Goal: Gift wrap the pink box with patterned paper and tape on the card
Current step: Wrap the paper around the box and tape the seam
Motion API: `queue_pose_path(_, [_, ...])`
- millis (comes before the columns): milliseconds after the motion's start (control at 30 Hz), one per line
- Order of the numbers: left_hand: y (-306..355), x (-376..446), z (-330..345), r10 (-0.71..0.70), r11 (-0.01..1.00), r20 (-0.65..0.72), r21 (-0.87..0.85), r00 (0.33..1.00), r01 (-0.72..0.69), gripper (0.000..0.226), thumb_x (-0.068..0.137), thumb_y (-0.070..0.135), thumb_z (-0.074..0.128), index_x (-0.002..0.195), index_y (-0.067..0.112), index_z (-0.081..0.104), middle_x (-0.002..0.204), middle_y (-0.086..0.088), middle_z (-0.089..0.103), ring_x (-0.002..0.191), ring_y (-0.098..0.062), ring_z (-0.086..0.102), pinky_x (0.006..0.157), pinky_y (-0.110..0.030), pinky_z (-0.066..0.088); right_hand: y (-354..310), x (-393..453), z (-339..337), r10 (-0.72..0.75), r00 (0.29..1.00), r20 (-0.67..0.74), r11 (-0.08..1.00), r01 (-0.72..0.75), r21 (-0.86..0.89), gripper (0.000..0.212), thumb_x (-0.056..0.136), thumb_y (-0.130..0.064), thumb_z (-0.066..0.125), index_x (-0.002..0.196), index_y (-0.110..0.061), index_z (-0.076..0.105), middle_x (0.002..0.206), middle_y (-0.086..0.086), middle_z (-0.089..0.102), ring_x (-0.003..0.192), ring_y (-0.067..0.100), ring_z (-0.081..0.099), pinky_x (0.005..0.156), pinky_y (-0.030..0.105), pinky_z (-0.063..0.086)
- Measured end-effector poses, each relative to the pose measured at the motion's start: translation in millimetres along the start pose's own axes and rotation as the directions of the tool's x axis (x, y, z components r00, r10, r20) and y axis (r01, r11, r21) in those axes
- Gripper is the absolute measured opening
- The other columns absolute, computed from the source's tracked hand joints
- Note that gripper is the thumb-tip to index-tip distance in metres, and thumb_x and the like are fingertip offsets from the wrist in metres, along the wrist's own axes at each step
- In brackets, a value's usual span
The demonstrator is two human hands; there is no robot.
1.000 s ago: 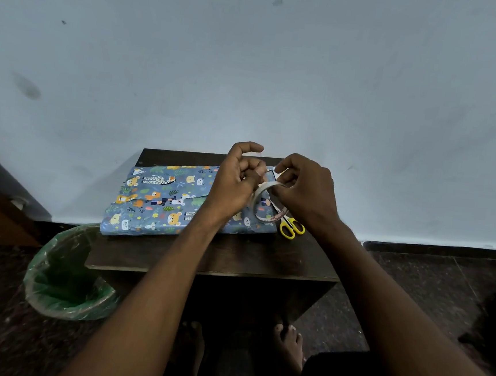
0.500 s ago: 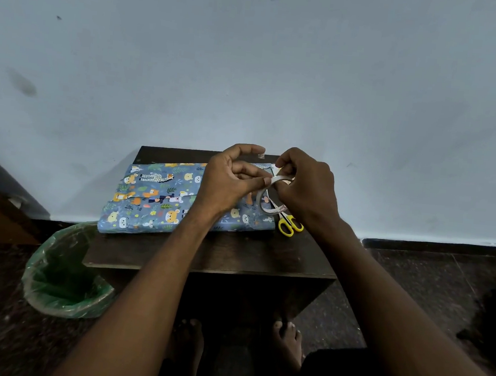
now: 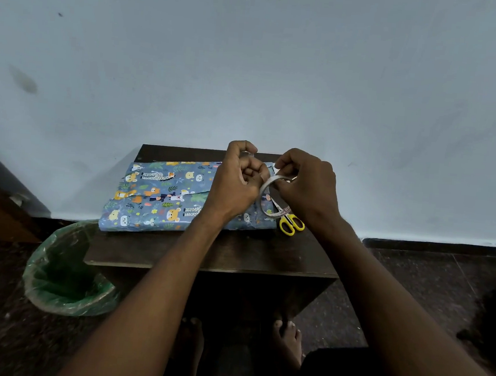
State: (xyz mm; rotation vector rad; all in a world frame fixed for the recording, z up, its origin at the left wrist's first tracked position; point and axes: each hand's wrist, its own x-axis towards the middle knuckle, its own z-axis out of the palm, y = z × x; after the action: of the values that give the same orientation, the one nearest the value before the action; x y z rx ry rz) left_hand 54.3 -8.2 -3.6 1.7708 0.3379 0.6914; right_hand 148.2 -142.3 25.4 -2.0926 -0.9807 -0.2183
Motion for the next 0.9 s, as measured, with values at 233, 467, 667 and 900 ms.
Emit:
queue_pose_path(233, [5, 2, -7, -0.081, 0.986, 0.068, -0.143, 0.994, 0.090, 0.047, 0.094, -0.003, 0.076, 0.134, 0.008, 0.052, 0.102, -0.009, 0.081, 0.081, -0.018, 0.074, 0.077, -0.038, 0.061, 0, 0, -1, -0.009, 1.000, 0.014, 1.000, 0.009, 0.000, 0.028, 0.072, -0.007, 0.078, 0.093, -0.021, 0.068, 0.080, -0.008, 0.071, 0.078, 0.010, 0.066, 0.067, 0.013, 0.040])
queue_pose_path(467, [11, -1, -9, -0.077, 0.988, 0.067, -0.130, 0.995, 0.086, 0.056, 0.085, -0.001, 0.086, 0.133, 0.007, 0.058, 0.098, -0.011, 0.082, 0.092, -0.036, 0.079, 0.089, -0.056, 0.063, 0, -1, -1, -0.046, 0.998, 0.045, 0.996, 0.050, -0.078, 0.030, 0.077, -0.012, 0.079, 0.103, -0.019, 0.066, 0.089, -0.004, 0.074, 0.084, 0.019, 0.065, 0.070, 0.032, 0.043])
queue_pose_path(667, [7, 0, -7, -0.081, 0.992, 0.009, -0.100, 0.997, 0.082, 0.051, 0.086, -0.002, 0.085, 0.127, 0.008, 0.057, 0.091, -0.010, 0.082, 0.080, -0.031, 0.078, 0.078, -0.045, 0.064, -1, -3, 4, -0.100, 0.993, 0.064, 0.988, 0.106, -0.111, 0.036, 0.073, -0.003, 0.076, 0.103, -0.020, 0.065, 0.087, -0.005, 0.073, 0.083, 0.021, 0.062, 0.066, 0.034, 0.046])
queue_pose_path(900, [7, -2, 1, 0.037, 0.999, -0.049, -0.014, 0.998, -0.038, 0.048, 0.086, 0.007, 0.077, 0.124, 0.013, 0.048, 0.090, -0.004, 0.079, 0.076, -0.024, 0.075, 0.074, -0.036, 0.060, -1, -1, 2, -0.052, 0.998, 0.030, 0.998, 0.053, -0.029, 0.025, 0.072, -0.009, 0.080, 0.090, -0.023, 0.071, 0.077, -0.008, 0.073, 0.071, 0.006, 0.061, 0.063, 0.012, 0.038])
